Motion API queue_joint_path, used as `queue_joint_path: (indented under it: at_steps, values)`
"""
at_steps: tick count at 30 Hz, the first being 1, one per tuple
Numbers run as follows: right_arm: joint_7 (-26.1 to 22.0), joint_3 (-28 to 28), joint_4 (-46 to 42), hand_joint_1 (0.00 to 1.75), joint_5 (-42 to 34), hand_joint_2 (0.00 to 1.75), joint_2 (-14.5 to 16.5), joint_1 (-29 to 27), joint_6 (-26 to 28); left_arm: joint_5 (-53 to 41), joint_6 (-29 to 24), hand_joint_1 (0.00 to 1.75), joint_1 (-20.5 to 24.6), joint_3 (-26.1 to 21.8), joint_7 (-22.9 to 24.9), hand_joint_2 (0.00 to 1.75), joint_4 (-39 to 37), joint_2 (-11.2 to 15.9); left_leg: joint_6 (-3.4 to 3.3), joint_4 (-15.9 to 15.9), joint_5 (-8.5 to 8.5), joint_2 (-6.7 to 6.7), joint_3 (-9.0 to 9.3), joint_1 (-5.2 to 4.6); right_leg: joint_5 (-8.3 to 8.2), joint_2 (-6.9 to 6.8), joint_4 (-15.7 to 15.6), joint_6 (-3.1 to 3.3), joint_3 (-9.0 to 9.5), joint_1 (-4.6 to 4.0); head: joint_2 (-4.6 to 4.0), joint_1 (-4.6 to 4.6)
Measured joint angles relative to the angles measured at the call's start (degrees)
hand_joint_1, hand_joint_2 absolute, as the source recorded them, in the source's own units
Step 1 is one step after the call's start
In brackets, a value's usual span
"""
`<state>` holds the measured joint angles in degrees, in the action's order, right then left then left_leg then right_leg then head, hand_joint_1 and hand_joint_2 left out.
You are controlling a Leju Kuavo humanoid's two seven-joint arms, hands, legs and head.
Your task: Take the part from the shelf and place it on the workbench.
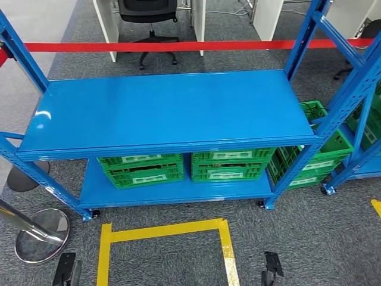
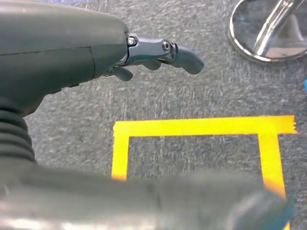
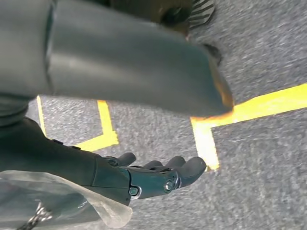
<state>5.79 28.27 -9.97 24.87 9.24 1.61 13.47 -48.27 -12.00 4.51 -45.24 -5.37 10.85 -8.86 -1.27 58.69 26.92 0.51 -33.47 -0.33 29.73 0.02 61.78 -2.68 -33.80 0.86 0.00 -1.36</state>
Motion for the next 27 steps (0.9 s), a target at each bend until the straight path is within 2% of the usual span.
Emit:
queue_joint_path:
  at_steps: [1, 2, 5, 6, 7, 9, 10, 11, 12, 14, 15, 17, 18, 20, 21, 22, 24, 25, 26, 27]
  values:
    - [0.07, -0.20, -0.01, 0.00, -0.49, 1.75, -0.03, -0.23, -0.01, 0.51, 0.32, 0.00, -0.11, 0.46, 0.28, 1.75, 0.21, 0.19, 0.28, 0.23, 0.11, 0.12, -0.11, -0.08, -0.38, 0.09, -1.76, 0.25, 0.84, -0.02, 0.00, 0.02]
    - [0.21, -0.51, -0.03, 0.00, -1.10, 1.75, -0.09, -0.60, -0.10, 1.31, 0.64, 0.00, -0.29, 1.14, 0.47, 1.31, 0.49, 0.42, 0.53, 0.37, 0.11, 0.23, -0.23, -0.16, -0.11, 0.17, -2.24, 0.59, 1.17, -0.10, 0.00, 0.03]
    - [0.03, -1.87, -0.41, 0.00, -3.04, 0.44, -0.53, -1.84, -0.90, 4.83, 1.59, 0.00, -1.22, 3.86, 0.91, 0.00, 1.16, 1.09, 1.20, 1.09, 0.69, 0.28, -0.43, -0.06, -0.31, 0.11, -2.57, 1.71, 1.49, 0.04, 0.00, 0.10]
    - [-0.12, -2.38, -0.73, 0.00, -3.66, 0.00, -0.76, -2.04, -1.23, 6.10, 1.90, 0.00, -1.60, 4.86, 1.07, 0.00, 1.28, 1.31, 1.50, 2.57, 1.73, 0.23, -0.95, 0.02, -0.35, 0.08, -2.69, 2.05, 1.60, 0.16, 0.00, 0.22]
    - [-0.28, -2.90, -1.15, 0.00, -4.28, 0.00, -0.99, -2.12, -1.60, 7.38, 2.20, 0.00, -2.02, 5.88, 1.24, 0.00, 1.36, 1.55, 1.84, 5.12, 3.28, 0.17, -1.98, 0.13, -0.35, 0.05, -2.75, 2.31, 1.69, 0.22, 0.00, 0.33]
    - [-0.60, -4.08, -2.20, 0.00, -5.50, 0.00, -1.48, -2.13, -2.33, 9.91, 2.82, 0.00, -3.08, 7.91, 1.50, 0.00, 1.36, 1.95, 2.31, 12.43, 6.70, 0.12, -5.20, 0.33, -0.24, -0.03, -2.75, 2.60, 1.75, 0.18, 0.00, 0.46]
    - [-0.78, -4.73, -2.88, 0.00, -6.14, 0.00, -1.68, -2.10, -2.73, 11.19, 3.15, 0.00, -3.81, 8.99, 1.62, 0.00, 1.36, 2.11, 2.40, 15.20, 7.54, 0.12, -6.45, 0.39, -0.20, -0.07, -2.75, 2.65, 1.80, 0.16, 0.00, 0.46]
    - [-0.96, -5.37, -3.64, 0.00, -6.72, 0.00, -1.89, -2.03, -3.08, 12.41, 3.44, 0.00, -4.67, 10.05, 1.69, 0.00, 1.33, 2.22, 2.38, 16.15, 7.33, 0.11, -6.91, 0.43, -0.15, -0.10, -2.75, 2.66, 1.87, 0.14, 0.00, 0.46]
    - [-1.11, -6.02, -4.48, 0.00, -7.31, 0.00, -2.05, -1.91, -3.38, 13.58, 3.73, 0.00, -5.56, 11.08, 1.82, 0.44, 1.31, 2.35, 2.25, 14.88, 6.03, 0.11, -6.32, 0.44, -0.08, -0.10, -2.75, 2.65, 1.98, 0.12, 0.00, 0.46]
    - [-1.45, -7.26, -6.25, 0.00, -8.42, 0.00, -2.36, -1.60, -4.02, 15.85, 4.25, 0.00, -7.19, 13.16, 2.13, 1.31, 1.24, 2.70, 1.64, 7.79, 2.14, 0.03, -2.98, 0.34, 0.08, -0.10, -2.76, 2.49, 2.28, 0.06, 0.00, 0.46]
    - [-1.63, -7.92, -7.07, 0.00, -9.00, 0.00, -2.52, -1.44, -4.36, 17.02, 4.53, 0.00, -7.88, 14.22, 2.28, 1.31, 1.22, 2.90, 1.29, 4.29, 0.91, -0.03, -1.33, 0.22, 0.18, -0.13, -2.74, 2.31, 2.32, -0.05, 0.00, 0.46]
    - [-1.97, -9.35, -8.39, 0.00, -10.25, 0.00, -2.89, -1.34, -5.13, 19.49, 5.09, 0.00, -8.98, 16.52, 2.43, 0.44, 1.22, 3.43, 0.82, 0.83, 0.46, -0.13, 0.18, -0.05, 0.25, -0.31, -2.77, 1.81, 2.18, -0.19, 0.00, 0.41]
    - [-2.11, -10.13, -8.87, 0.00, -10.89, 0.44, -3.08, -1.44, -5.50, 20.80, 5.37, 0.00, -9.48, 17.68, 2.52, 0.00, 1.22, 3.67, 0.71, 0.51, 0.59, -0.12, 0.24, -0.14, 0.23, -0.40, -2.87, 1.50, 2.12, -0.24, 0.00, 0.41]
    - [-2.39, -11.73, -9.47, 0.00, -12.21, 1.31, -3.59, -2.02, -6.24, 23.40, 5.95, 0.00, -10.28, 20.05, 2.68, 0.00, 1.43, 4.13, 0.28, -0.24, 0.38, -0.15, 0.45, 0.08, 0.58, -0.44, -2.82, 0.89, 2.01, -0.21, 0.00, 0.37]
    - [-2.57, -12.53, -9.62, 0.00, -12.83, 1.75, -3.85, -2.47, -6.58, 24.69, 6.24, 0.00, -10.44, 21.24, 2.76, 0.00, 1.74, 4.31, 0.00, -0.67, 0.22, -0.20, 0.62, 0.24, 1.41, -0.34, -1.80, 0.66, 1.52, -0.24, 0.00, 0.31]
    - [-2.73, -13.32, -9.68, 0.00, -13.48, 1.75, -4.15, -3.05, -6.98, 25.96, 6.54, 0.00, -10.41, 22.45, 2.87, 0.00, 2.26, 4.49, -0.28, -1.04, 0.08, -0.25, 0.78, 0.40, 2.83, -0.23, 0.45, 0.46, 0.44, -0.24, 0.00, 0.19]
    - [-3.01, -14.81, -9.49, 0.00, -14.69, 1.75, -4.58, -4.62, -7.67, 28.37, 7.10, 0.00, -9.94, 24.68, 3.16, 0.00, 3.75, 4.85, -0.59, -1.12, 0.12, -0.29, 0.83, 0.39, 6.33, -0.09, 7.59, 0.16, -3.06, -0.19, 0.00, 0.00]
    - [-3.10, -15.47, -9.25, 0.00, -15.25, 1.75, -4.79, -5.60, -8.00, 29.46, 7.35, 0.00, -9.60, 25.68, 3.32, 0.00, 4.64, 5.01, -0.64, -1.11, 0.16, -0.28, 0.85, 0.36, 7.37, -0.09, 10.73, 0.01, -4.66, -0.17, 0.00, -0.06]
    - [-3.19, -16.08, -8.86, 0.00, -15.76, 1.75, -4.99, -6.65, -8.26, 30.47, 7.61, 0.00, -9.21, 26.62, 3.42, 0.00, 5.64, 5.14, -0.65, -1.09, 0.20, -0.26, 0.89, 0.34, 7.34, -0.09, 12.18, -0.11, -5.50, -0.16, 0.00, -0.07]
    - [-3.26, -16.63, -8.38, 0.00, -16.22, 1.75, -5.21, -7.70, -8.52, 31.41, 7.84, 0.00, -8.76, 27.51, 3.47, 0.00, 6.72, 5.26, -0.61, -1.05, 0.25, -0.22, 0.95, 0.35, 6.19, -0.10, 11.44, -0.19, -5.29, -0.15, 0.00, -0.08]
